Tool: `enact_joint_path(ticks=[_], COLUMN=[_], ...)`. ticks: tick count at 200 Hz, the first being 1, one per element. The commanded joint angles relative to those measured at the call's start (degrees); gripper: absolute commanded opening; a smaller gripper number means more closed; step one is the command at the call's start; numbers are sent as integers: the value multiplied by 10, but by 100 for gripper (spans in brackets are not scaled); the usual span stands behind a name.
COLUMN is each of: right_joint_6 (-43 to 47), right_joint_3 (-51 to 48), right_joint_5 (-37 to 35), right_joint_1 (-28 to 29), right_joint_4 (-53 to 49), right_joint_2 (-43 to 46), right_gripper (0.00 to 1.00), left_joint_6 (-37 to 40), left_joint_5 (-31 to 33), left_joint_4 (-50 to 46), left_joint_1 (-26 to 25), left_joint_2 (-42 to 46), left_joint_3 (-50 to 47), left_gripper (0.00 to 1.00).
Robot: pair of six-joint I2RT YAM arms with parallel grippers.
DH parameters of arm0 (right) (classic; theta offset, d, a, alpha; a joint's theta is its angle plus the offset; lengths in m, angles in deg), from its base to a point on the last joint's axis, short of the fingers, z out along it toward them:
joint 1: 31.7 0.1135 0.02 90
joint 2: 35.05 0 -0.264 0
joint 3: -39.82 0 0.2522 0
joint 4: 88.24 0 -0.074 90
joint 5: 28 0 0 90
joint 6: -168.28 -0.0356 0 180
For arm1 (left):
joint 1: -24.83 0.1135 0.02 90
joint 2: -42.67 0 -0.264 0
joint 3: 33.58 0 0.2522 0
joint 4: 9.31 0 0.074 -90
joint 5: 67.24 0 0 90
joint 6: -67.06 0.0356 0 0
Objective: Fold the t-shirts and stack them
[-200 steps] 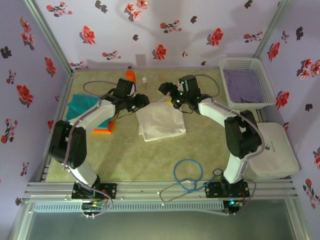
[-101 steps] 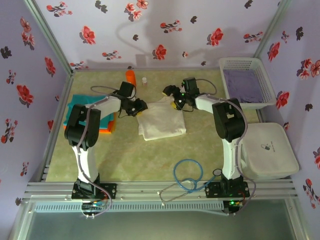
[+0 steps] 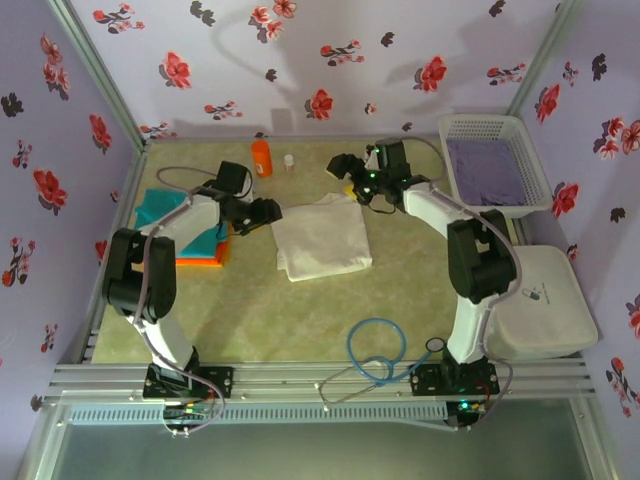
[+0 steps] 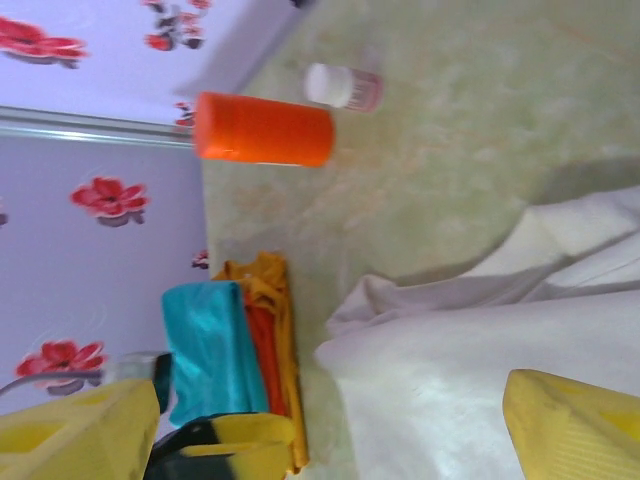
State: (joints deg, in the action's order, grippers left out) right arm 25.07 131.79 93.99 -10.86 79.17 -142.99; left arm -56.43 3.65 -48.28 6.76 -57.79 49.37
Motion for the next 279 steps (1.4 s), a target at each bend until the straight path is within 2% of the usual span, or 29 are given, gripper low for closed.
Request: enact_joint_path(ticks=[1,5,9,44,83,137,193,248,279], right_joint_6=[37,37,37,40,44,26,29,30,29], right_joint_3=[-36,-43,-52,-98,-142,-193,-198,-206,-213], right_joint_5=[7,6,6,17,8,14,12,14,14], right_joint_1=[-7,-8,-9,-18,-22,-24,-29,-36,-39], right_joint_4=[-36,-34,-31,-25,-17,24,20,19,23], right_joint_2=[38,43,46,54,71,67,84,86,89], right_gripper=[89,89,89,89,89,88,88,88,88], left_joint_6=[56,60,64,72,50,23,14,5,11], left_joint_5=[13,16,17,35,16,-7,-13,-10,3], left_joint_4=[-41,-45,-48,-62,-62,-42,-41,-27,-29], left_joint_1=[-7,-11,-14,-42,-51,-63,-69,-71,-71], left_joint_2=[-7,-11,-14,-50,-80,-99,-118,-135,-145], left_joint_3=[-20,-19,-18,3,22,31,49,40,47], left_gripper=[66,72,73,73,67,64,60,48,36])
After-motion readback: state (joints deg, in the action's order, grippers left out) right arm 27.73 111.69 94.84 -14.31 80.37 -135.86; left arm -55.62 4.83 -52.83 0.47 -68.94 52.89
